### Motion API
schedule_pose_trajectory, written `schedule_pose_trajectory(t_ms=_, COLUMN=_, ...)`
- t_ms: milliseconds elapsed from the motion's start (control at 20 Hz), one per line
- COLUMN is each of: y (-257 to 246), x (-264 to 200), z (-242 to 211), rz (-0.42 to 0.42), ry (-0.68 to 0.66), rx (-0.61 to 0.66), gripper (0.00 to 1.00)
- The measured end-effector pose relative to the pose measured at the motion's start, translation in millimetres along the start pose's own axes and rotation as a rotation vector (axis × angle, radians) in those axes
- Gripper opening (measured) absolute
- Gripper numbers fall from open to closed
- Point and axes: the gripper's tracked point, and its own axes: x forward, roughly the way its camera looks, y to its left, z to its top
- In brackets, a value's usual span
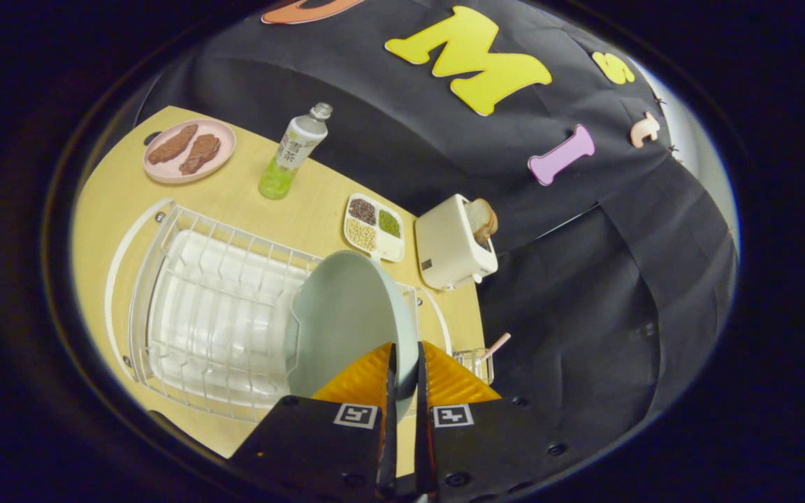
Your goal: Take the plate from the dish rack, then take the spoon from the basket and place it into the plate.
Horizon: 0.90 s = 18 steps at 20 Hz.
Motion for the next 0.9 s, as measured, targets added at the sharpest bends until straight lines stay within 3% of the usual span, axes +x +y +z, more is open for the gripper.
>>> schedule_pose_trajectory(t_ms=350, y=5, x=-12, z=3, rz=-0.115, ry=-0.084, rx=0.042, gripper=0.15)
schedule_pose_trajectory(t_ms=550, y=-16, x=-21, z=10, rz=-0.261, ry=-0.163, rx=0.072, gripper=0.15)
schedule_pose_trajectory(t_ms=750, y=-22, x=-33, z=4, rz=-0.199, ry=-0.197, rx=0.114, gripper=0.15)
schedule_pose_trajectory(t_ms=900, y=-29, x=-33, z=-14, rz=-0.038, ry=-0.221, rx=0.19, gripper=0.15)
